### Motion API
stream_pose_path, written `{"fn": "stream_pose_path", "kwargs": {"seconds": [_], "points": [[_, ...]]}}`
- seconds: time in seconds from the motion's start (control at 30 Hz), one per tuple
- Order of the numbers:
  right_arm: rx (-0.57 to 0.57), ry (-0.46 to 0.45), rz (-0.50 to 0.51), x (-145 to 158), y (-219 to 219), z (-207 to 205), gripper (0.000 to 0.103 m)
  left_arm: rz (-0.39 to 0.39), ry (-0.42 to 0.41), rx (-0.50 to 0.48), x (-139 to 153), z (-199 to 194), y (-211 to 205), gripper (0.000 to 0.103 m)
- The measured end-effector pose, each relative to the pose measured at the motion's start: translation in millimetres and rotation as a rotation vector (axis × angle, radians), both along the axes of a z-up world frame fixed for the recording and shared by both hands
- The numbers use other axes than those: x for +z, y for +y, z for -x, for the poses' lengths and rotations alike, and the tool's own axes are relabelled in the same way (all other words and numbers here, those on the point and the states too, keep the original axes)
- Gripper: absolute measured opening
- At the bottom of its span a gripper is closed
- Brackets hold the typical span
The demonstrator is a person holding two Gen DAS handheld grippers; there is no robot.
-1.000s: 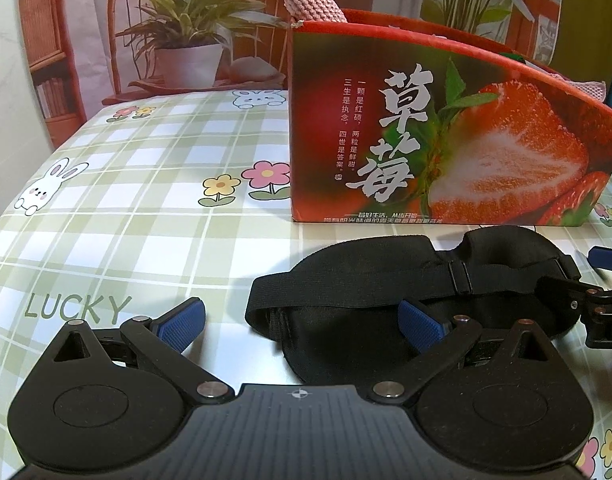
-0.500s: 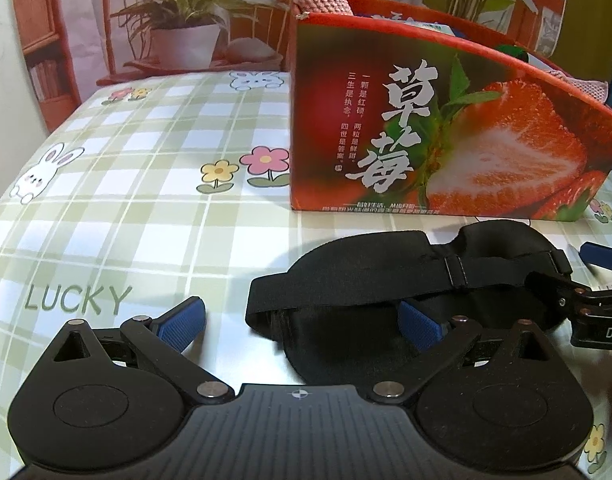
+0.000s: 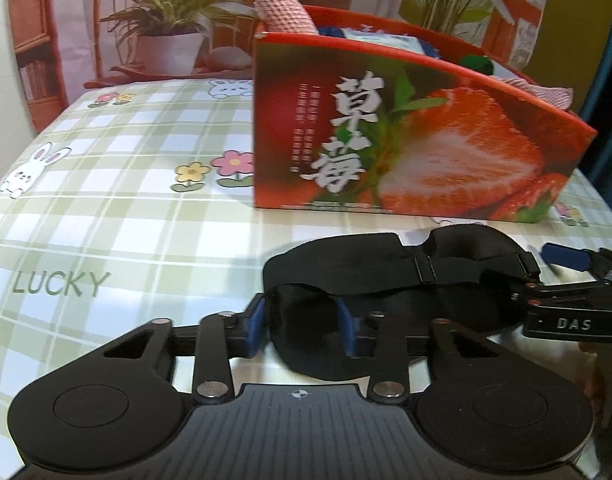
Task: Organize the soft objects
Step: 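Close both tools on the black eye mask strap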
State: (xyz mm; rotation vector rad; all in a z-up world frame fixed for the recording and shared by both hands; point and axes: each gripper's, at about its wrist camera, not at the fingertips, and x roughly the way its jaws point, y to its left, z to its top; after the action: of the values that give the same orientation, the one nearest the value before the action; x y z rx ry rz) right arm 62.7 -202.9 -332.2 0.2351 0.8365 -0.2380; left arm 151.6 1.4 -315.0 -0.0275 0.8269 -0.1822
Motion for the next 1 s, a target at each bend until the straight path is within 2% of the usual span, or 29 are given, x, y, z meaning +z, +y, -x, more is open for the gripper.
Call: {"fn": "stream_pose_path", "kwargs": {"seconds": [0.07,0.2,0.57,0.7,0.87,1.0], "points": [[0.002,-0.004,-0.006,1,0,1,0.103,0.023,0.000,-0.014,-1,3,-4,0.030],[0.009,-0.020,-0.028,3,-1,6,0.103,-0.007,-0.012,-0.032,-2,5,-14,0.030],[0.000,-0.066,-0.105,7,-13,18,0.103,-0.006,-0.024,-0.019,-3,4,-14,0.030],[-0.016,-0.096,-0.153,9,-20,25,0.103,0.007,-0.031,-0.021,-3,6,-11,0.030],[-0.101,-0.128,-0.194,11,-34,38,0.103,0.026,-0.040,-0.027,-4,6,-7,0.030],[-0.081,-0.113,-0.175,11,-29,35,0.102,0.052,-0.044,-0.029,-5,6,-3,0.030]]}}
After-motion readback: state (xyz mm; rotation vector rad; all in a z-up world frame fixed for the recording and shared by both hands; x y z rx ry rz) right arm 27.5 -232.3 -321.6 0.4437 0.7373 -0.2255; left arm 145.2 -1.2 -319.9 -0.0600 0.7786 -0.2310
